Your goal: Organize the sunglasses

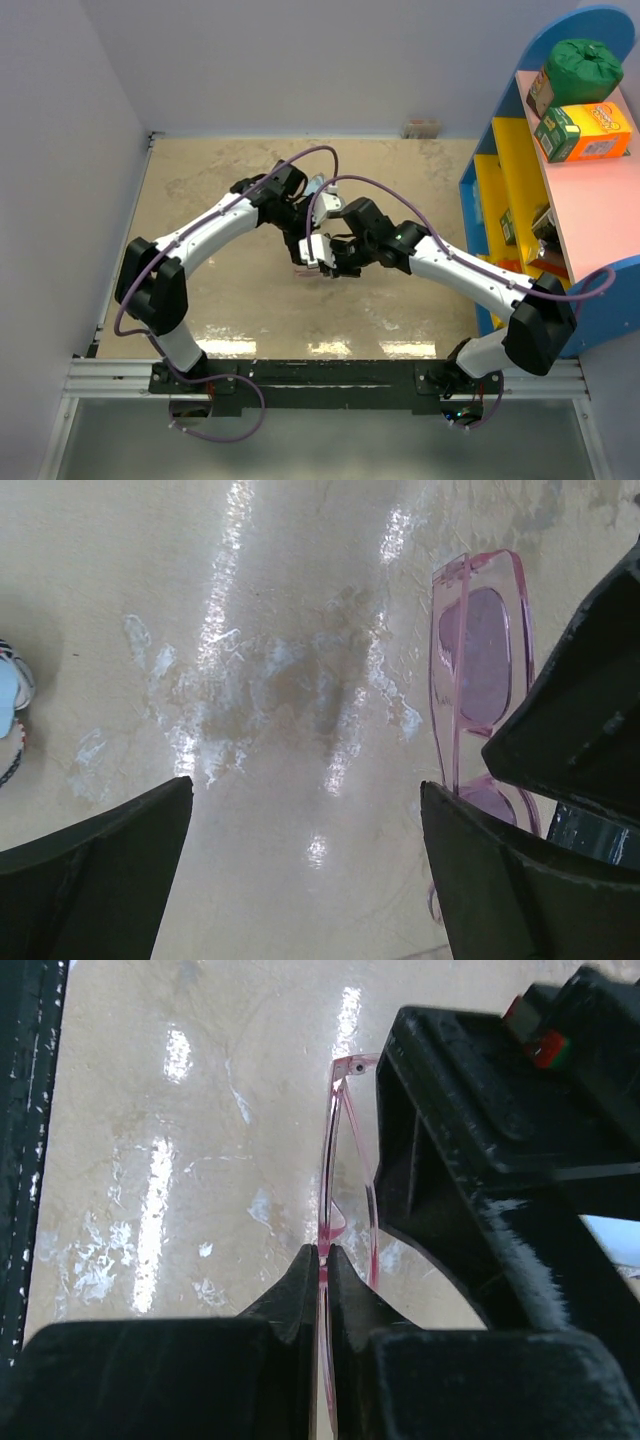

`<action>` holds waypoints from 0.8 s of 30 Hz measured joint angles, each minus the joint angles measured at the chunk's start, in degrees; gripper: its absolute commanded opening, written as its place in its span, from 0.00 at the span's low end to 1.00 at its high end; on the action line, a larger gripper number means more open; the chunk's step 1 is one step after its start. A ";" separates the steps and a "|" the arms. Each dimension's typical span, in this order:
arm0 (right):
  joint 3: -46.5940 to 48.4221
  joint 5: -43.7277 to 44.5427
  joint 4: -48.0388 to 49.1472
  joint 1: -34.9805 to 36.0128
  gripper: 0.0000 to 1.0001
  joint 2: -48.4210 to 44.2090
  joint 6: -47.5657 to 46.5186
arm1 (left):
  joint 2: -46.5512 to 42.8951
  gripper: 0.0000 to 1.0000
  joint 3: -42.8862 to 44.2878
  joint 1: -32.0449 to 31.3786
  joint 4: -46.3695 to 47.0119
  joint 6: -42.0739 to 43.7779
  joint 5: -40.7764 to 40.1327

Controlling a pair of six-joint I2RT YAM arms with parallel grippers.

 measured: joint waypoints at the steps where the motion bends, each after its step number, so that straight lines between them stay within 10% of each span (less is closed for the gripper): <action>1: 0.02 0.46 -0.17 0.00 0.00 0.00 -0.20 | -0.52 1.00 0.02 0.07 0.22 -0.28 -0.42; 14: 0.96 4.42 -2.91 0.00 0.00 -0.72 -3.26 | -9.05 1.00 9.44 13.31 4.59 -3.85 -0.50; 24: -6.78 12.81 10.56 -0.15 0.00 -11.54 -3.04 | -21.44 1.00 -7.04 14.43 12.11 -4.87 -10.99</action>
